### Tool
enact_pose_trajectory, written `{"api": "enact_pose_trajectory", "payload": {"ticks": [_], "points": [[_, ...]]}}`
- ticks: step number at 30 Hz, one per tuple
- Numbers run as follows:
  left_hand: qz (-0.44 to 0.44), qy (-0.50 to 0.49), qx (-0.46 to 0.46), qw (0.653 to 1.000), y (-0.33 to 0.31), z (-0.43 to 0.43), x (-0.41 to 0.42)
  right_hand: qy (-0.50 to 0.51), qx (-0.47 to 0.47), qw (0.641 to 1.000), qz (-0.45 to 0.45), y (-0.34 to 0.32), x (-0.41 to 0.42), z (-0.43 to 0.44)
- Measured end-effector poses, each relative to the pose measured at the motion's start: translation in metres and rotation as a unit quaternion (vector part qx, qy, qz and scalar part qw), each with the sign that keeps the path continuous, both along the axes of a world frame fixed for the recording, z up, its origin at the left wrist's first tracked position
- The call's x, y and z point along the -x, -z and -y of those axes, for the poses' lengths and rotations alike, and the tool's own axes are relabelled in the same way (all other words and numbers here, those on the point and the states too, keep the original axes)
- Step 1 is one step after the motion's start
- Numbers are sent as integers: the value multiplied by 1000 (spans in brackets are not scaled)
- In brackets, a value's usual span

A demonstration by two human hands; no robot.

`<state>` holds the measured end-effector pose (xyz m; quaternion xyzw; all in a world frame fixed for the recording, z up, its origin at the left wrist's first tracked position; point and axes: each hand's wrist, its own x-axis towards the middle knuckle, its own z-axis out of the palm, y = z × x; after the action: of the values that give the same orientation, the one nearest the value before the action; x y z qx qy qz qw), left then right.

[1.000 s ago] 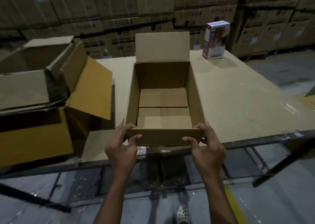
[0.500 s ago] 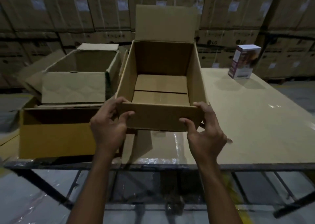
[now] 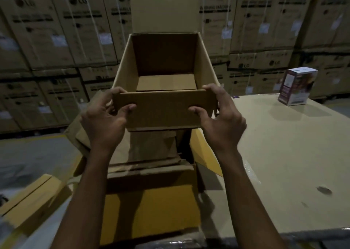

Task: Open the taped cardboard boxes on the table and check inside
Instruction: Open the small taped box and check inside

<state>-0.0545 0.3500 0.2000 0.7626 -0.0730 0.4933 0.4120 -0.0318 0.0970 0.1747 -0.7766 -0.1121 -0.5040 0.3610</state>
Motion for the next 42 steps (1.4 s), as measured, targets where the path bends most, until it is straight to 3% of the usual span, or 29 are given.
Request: {"api": "enact_pose_trajectory", "payload": {"ticks": [13,18,23,30,37,42], "points": [[-65,-88,14,994,-8,-121,-101,-71,57,995,-29,-16,-122,-104],[-118,-86,19,989,22,-127,-120,-97,51,988,-112,17,-146,-122],[-241,-62,-33,968,78,-122,-130,-65,73,975,-200,68,-151,-111],[-270,-91,-49,957,77,-123,-136,-38,79,962,-258,60,-163,-116],[-403,-129,-89,902,58,-120,-165,-18,127,920,-371,35,-179,-128],[-423,-136,-136,886,52,-117,-183,-1,181,898,-402,33,-205,-138]]}}
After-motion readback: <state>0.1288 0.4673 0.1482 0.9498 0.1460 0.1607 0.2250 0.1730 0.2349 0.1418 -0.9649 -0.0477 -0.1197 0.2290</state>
